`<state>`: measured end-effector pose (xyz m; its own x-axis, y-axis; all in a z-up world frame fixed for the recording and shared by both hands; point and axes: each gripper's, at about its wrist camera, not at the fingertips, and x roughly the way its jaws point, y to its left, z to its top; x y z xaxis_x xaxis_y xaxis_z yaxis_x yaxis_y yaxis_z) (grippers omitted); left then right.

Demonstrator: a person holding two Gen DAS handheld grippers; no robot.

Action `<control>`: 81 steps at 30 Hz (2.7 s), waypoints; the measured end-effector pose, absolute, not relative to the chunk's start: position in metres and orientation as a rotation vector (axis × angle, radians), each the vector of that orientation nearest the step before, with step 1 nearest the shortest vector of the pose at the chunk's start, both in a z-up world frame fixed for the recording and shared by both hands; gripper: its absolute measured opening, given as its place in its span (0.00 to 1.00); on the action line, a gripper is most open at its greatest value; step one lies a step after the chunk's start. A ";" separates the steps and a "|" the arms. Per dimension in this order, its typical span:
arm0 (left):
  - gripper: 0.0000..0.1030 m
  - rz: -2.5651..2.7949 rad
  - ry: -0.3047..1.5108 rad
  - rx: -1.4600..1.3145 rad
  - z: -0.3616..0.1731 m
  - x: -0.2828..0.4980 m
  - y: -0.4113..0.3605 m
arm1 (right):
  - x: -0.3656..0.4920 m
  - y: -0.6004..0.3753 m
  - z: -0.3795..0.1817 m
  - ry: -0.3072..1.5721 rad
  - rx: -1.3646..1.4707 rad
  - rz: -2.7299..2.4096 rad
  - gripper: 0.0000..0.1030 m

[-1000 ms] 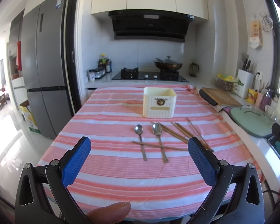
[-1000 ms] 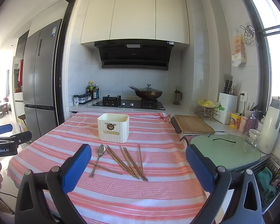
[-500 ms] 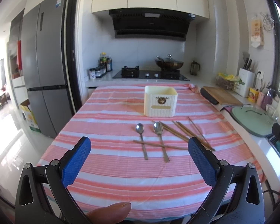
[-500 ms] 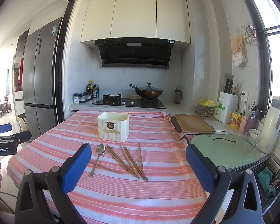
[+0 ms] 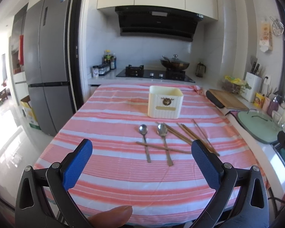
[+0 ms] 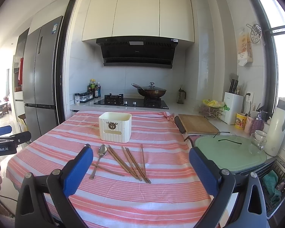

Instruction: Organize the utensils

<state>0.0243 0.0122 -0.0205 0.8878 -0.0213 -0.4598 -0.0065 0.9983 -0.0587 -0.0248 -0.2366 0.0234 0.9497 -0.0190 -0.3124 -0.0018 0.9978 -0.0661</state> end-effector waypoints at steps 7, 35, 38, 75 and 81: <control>1.00 0.015 0.492 -0.008 -0.031 0.037 0.008 | -0.014 -0.243 0.017 0.339 -0.066 -0.028 1.00; 1.00 -0.037 0.913 -0.155 -0.140 0.147 0.013 | 0.055 -0.298 -0.052 0.521 -0.018 -0.146 1.00; 1.00 -0.007 0.961 -0.218 -0.157 0.163 0.026 | 0.062 -0.306 -0.062 0.554 -0.002 -0.152 1.00; 0.08 0.144 0.992 -0.003 -0.203 0.274 0.083 | 0.223 -0.319 -0.117 0.924 0.046 0.126 0.72; 0.09 0.123 0.994 0.008 -0.202 0.263 0.086 | 0.296 -0.290 -0.158 1.075 0.031 0.205 0.33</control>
<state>0.2628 0.0858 -0.2019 0.5392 0.1071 -0.8353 -0.0996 0.9930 0.0629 0.2962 -0.2904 -0.1585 0.4590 0.1816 -0.8697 -0.1518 0.9805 0.1247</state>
